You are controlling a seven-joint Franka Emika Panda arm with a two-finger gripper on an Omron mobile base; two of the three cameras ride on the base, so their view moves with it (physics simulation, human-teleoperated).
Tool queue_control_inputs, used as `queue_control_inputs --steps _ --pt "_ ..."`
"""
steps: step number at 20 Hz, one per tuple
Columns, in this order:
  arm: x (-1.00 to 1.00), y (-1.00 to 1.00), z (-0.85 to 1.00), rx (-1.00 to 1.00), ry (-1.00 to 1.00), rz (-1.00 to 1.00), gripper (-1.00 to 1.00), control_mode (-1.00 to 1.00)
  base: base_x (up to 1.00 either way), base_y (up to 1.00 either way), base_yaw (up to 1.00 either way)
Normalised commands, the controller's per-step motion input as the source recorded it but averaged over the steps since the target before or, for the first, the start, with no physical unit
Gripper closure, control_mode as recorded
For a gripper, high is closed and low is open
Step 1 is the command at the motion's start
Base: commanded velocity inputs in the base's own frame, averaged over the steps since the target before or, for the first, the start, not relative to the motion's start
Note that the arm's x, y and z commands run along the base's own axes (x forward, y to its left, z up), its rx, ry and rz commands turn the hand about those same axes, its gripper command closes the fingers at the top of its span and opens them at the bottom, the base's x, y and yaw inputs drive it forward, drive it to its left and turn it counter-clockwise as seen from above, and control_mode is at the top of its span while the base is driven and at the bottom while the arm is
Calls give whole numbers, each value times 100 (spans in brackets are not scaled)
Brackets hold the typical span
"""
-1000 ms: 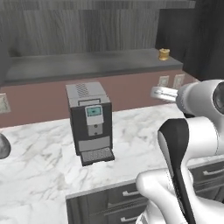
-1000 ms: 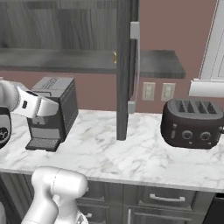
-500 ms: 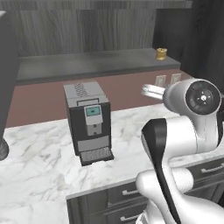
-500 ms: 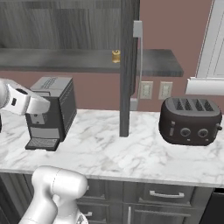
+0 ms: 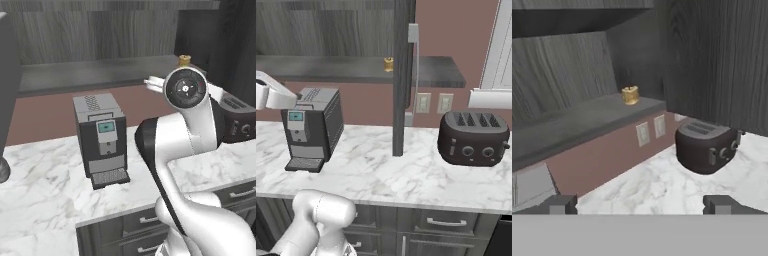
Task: Get the candle and the beer from the cabinet and move them to the dining counter.
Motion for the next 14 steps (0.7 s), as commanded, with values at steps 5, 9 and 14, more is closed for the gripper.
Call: queue_control_inputs --steps 5,9,14 --pt "24 -6 54 -7 3 -6 -100 -100 0 0 0" --pt "25 -29 14 -4 7 -3 -100 -100 0 0 0" --pt "32 -39 -3 -4 6 -1 -100 -100 0 0 0"
